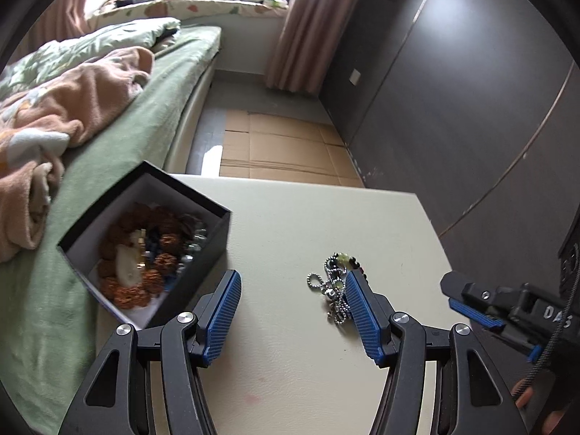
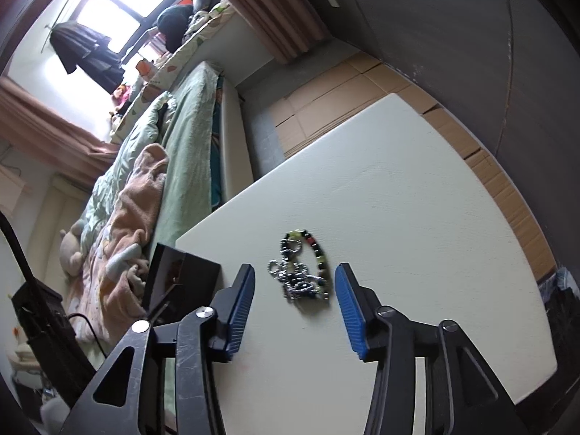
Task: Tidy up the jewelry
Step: 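Reach the left tool to the silver charm chain and grasp it, then lift the chain over the box with the left tool while the right tool grasps the black-green bead bracelet, then drop the chain into the box with the left tool while the right tool drops the bracelet in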
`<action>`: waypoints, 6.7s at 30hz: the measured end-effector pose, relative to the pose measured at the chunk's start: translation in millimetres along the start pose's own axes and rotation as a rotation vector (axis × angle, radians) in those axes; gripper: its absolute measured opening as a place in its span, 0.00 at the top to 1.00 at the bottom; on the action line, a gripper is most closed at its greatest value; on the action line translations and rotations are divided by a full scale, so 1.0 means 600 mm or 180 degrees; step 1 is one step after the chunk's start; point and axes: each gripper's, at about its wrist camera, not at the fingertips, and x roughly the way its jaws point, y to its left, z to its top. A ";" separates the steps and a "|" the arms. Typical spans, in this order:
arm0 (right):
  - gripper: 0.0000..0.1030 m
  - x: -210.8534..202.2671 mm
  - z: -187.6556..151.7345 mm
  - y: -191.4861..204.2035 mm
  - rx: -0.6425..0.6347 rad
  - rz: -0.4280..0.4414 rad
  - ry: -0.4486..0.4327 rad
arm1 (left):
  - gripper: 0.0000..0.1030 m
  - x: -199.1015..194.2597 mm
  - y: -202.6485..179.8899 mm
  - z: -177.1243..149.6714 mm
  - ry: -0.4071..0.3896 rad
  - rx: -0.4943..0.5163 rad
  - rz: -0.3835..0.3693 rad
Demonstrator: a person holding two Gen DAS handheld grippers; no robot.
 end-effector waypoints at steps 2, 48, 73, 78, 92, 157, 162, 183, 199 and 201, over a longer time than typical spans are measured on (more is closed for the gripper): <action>0.54 0.001 0.002 -0.007 0.0051 -0.0004 0.0023 | 0.40 0.011 -0.008 -0.003 0.0026 0.0055 0.0055; 0.54 0.026 0.044 -0.073 0.0550 0.0032 0.0187 | 0.67 0.141 -0.068 -0.034 0.0328 0.0734 0.0234; 0.54 0.059 0.027 -0.028 0.0063 -0.0068 0.0174 | 0.67 -0.129 0.004 0.038 -0.0601 0.0121 -0.0127; 0.55 0.087 0.036 -0.012 -0.0172 -0.0157 0.0107 | 0.67 -0.194 0.009 0.062 -0.0776 0.0146 -0.0042; 0.84 0.168 -0.003 0.061 -0.1224 -0.1042 0.0245 | 0.67 -0.333 -0.014 0.123 -0.1206 0.0392 0.0318; 0.89 0.036 -0.028 0.096 -0.0936 -0.0082 -0.0178 | 0.66 -0.088 0.188 0.073 -0.0397 -0.0746 0.0117; 0.89 0.020 -0.024 0.117 -0.0968 0.0108 -0.0424 | 0.64 -0.070 0.215 0.067 -0.0143 -0.0974 0.0035; 0.89 0.095 -0.068 0.261 -0.0946 0.1206 -0.0242 | 0.35 -0.160 0.285 0.070 -0.0417 -0.1239 0.0099; 0.51 0.092 -0.068 0.253 -0.0903 0.0937 -0.0244 | 0.14 -0.177 0.255 0.068 -0.0514 -0.0985 0.0081; 0.51 0.075 -0.067 0.235 -0.0870 0.0842 -0.0293 | 0.13 -0.176 0.240 0.064 -0.0506 -0.0921 0.0098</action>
